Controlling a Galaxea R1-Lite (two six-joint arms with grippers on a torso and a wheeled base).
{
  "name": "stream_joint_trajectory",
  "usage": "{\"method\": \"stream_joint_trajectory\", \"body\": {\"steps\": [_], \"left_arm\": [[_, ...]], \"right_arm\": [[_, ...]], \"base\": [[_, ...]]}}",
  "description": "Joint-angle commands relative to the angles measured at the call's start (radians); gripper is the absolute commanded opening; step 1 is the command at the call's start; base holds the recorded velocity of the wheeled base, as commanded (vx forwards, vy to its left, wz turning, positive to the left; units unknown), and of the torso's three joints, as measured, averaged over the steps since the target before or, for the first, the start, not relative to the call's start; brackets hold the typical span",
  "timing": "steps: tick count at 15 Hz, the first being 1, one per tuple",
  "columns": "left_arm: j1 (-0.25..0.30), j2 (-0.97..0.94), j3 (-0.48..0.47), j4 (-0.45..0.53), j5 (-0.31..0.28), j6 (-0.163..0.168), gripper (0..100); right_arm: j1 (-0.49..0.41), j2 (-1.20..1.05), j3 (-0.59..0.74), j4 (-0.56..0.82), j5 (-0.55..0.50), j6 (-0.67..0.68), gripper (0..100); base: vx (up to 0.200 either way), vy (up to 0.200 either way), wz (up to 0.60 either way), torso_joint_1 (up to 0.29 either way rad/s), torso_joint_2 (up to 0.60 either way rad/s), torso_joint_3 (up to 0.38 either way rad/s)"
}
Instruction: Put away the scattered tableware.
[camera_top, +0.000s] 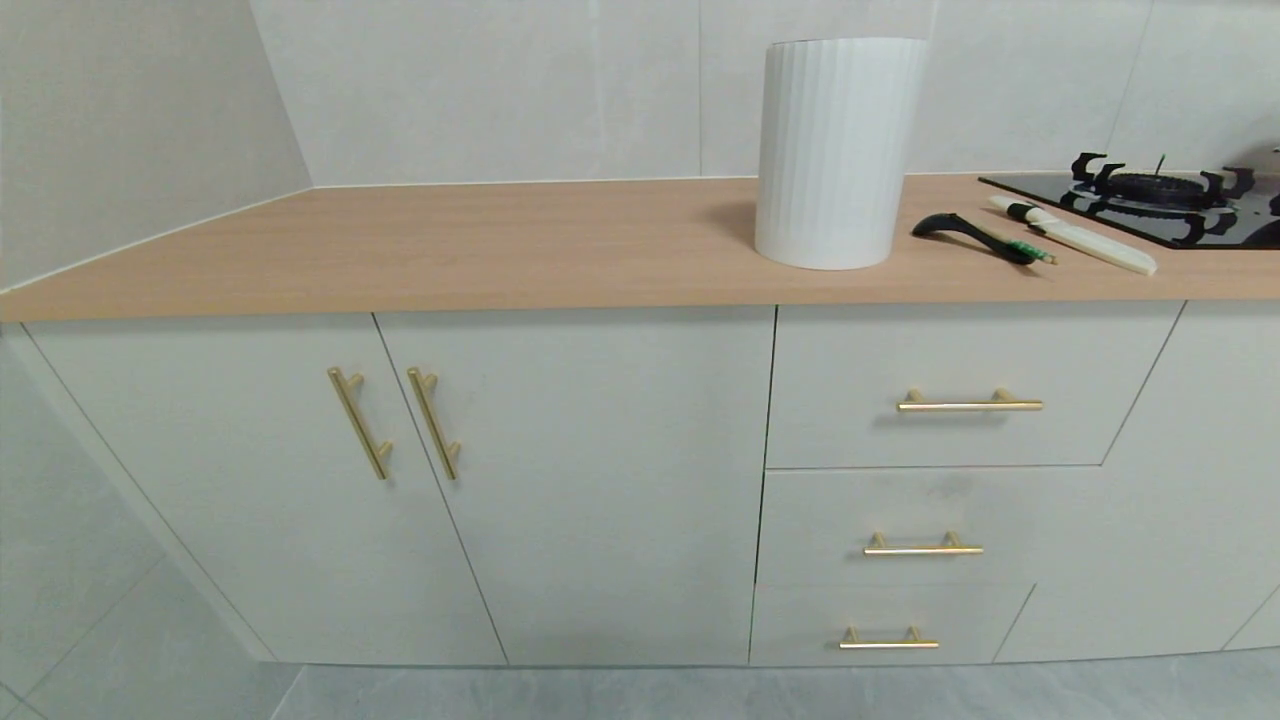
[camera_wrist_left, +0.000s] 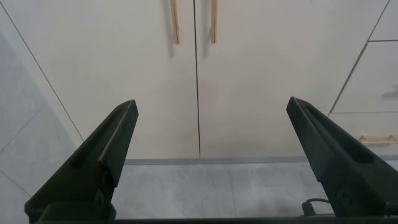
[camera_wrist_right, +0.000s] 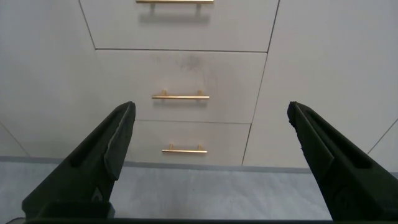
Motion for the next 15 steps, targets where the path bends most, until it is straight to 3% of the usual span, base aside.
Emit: {"method": "stream_joint_trajectory", "body": {"steps": [1, 5, 9, 11, 12, 15], "left_arm": [[-0.001, 0.001, 0.000, 0.000, 0.000, 0.000, 100], [-0.001, 0.001, 0.000, 0.000, 0.000, 0.000, 100], [-0.001, 0.001, 0.000, 0.000, 0.000, 0.000, 100], [0.001, 0.001, 0.000, 0.000, 0.000, 0.000, 100], [0.001, 0.001, 0.000, 0.000, 0.000, 0.000, 100], [0.001, 0.001, 0.000, 0.000, 0.000, 0.000, 100]], "right_arm": [[0.008, 0.032, -0.149, -0.001, 0.008, 0.027, 100], [0.074, 0.397, -0.174, 0.065, 0.129, 0.030, 100], [0.159, 0.891, -0.303, 0.056, 0.126, 0.006, 100], [0.159, 1.114, -0.389, 0.052, 0.121, 0.006, 100], [0.159, 1.322, -0.467, 0.015, 0.120, 0.010, 100], [0.107, 1.654, -0.620, -0.156, 0.069, 0.010, 100]], "base": [[0.000, 0.000, 0.00, 0.000, 0.00, 0.000], [0.000, 0.000, 0.00, 0.000, 0.00, 0.000], [0.000, 0.000, 0.00, 0.000, 0.00, 0.000], [0.000, 0.000, 0.00, 0.000, 0.00, 0.000], [0.000, 0.000, 0.00, 0.000, 0.00, 0.000], [0.000, 0.000, 0.00, 0.000, 0.00, 0.000]]}}
